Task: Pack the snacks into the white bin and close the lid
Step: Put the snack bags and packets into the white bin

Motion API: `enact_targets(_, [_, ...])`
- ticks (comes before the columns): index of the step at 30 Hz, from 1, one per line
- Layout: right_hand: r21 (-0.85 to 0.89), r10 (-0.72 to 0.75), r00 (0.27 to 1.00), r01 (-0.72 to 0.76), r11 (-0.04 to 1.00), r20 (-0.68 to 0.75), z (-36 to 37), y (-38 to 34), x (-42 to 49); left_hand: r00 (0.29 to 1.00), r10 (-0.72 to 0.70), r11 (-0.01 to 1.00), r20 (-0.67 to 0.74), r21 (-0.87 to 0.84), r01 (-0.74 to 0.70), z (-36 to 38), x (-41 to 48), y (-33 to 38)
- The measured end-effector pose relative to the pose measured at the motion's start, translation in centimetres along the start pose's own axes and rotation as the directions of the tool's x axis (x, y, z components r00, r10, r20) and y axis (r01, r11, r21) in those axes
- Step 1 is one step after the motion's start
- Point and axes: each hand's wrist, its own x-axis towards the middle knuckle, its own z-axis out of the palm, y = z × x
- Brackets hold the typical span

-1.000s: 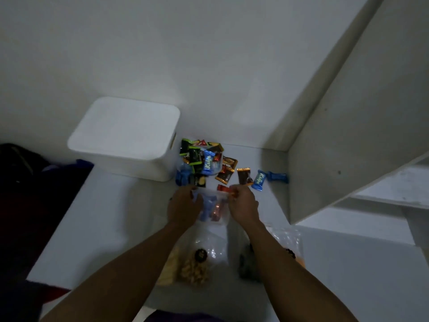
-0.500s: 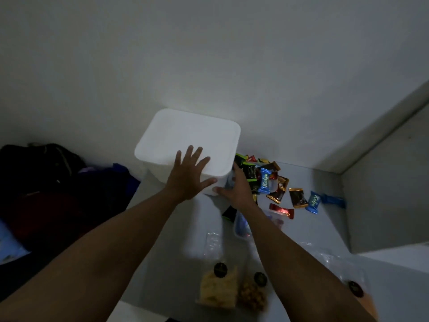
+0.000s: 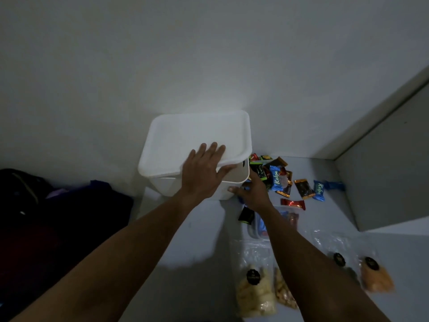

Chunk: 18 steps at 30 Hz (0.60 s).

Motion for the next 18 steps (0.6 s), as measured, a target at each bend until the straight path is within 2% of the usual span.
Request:
enact_targets(3, [0.011, 0.027, 0.999, -0.028, 1.0, 0.025, -0.2, -0.3, 0.1, 0.973, -0.105, 0.98, -0.206, -0.188, 0.066, -3.2, 0.9, -0.4])
enact_targets(5, [-0.023, 0.054, 0.996, -0.052, 0.998, 0.077, -0.9, -1.1, 0.2, 0.953, -0.195, 0.943, -0.233, -0.31, 0.118, -4.7, 1.3, -1.0])
enact_targets(7, [-0.081, 0.068, 0.993, -0.061, 0.995, 0.092, -2.0, -2.9, 0.4, 0.958, -0.205, 0.935, -0.202, -0.33, 0.131, -5.2, 1.3, -1.1])
enact_targets(8, [-0.085, 0.069, 0.997, -0.067, 0.994, 0.02, -2.4, -4.3, 0.3, 0.965, -0.188, 0.94, -0.18, -0.319, 0.124, -5.1, 1.2, -1.1])
enact_targets(10, [0.112, 0.113, 0.974, -0.092, 0.989, -0.195, -3.3, -7.6, 0.2, 0.976, -0.162, 0.942, -0.144, -0.316, 0.11, -4.7, 1.0, -0.8])
enact_targets(11, [0.274, 0.151, 0.963, -0.087, 0.958, -0.223, -3.4, -9.6, 0.0, 0.978, -0.163, 0.938, -0.128, -0.328, 0.113, -4.5, 0.9, -0.8])
enact_targets(13, [0.479, 0.193, 0.979, -0.14, 0.867, -0.061, -3.4, -13.5, -0.6, 0.982, -0.17, 0.923, -0.088, -0.364, 0.127, -4.2, 0.8, -0.8])
enact_targets(15, [0.541, 0.19, 0.98, -0.194, 0.818, 0.063, -2.9, -16.3, -1.1, 0.986, -0.165, 0.897, -0.004, -0.417, 0.148, -4.3, 0.7, -1.1])
enact_targets(17, [0.561, 0.185, 0.981, -0.181, 0.808, 0.051, -2.4, -17.8, -1.6, 0.977, -0.176, 0.869, 0.121, -0.447, 0.211, -4.8, 0.5, -1.9])
enact_targets(18, [0.526, 0.173, 0.984, -0.165, 0.835, 0.034, -2.3, -18.0, -1.6, 0.965, -0.205, 0.869, 0.165, -0.422, 0.257, -5.2, 0.3, -2.6])
